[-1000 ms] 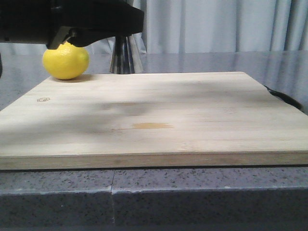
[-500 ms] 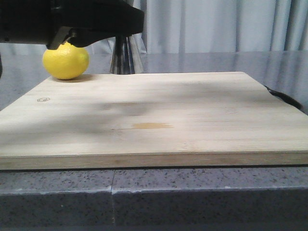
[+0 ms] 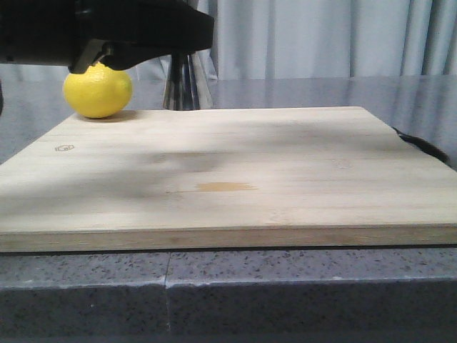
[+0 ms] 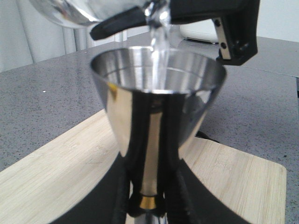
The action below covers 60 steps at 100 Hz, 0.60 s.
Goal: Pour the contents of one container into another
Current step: 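Hold the tilted beaker, pouring liquid into the jigger held by left gripper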
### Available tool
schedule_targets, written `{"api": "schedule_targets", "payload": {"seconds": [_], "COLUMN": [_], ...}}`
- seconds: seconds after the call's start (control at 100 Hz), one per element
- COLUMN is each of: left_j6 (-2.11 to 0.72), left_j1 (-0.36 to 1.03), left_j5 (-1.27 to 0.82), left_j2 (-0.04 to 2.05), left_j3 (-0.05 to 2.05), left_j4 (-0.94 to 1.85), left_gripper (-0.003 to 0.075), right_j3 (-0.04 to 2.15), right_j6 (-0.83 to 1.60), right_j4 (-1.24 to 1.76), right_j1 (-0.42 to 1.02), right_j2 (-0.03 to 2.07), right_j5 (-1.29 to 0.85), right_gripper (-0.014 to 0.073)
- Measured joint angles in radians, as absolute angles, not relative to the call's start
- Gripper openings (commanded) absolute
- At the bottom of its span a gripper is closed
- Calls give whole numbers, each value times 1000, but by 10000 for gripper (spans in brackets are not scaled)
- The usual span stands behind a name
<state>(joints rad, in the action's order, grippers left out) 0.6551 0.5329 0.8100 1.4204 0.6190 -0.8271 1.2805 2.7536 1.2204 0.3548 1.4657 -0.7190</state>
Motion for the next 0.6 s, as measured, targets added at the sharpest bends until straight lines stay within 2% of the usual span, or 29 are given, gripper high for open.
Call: {"api": "schedule_targets", "payload": {"seconds": [0.6], "left_j6": [657], "left_j1": [533], "left_j5": [810], "left_j2": [1420], "left_j3": [619], "left_j4": [-827], "left_gripper": [-19], "right_j3": [1281], "right_j6": [2831], "right_j4": [1220], "right_j1": [355], "right_j2": [1466], "right_j5": [-696], "right_gripper": [225]}}
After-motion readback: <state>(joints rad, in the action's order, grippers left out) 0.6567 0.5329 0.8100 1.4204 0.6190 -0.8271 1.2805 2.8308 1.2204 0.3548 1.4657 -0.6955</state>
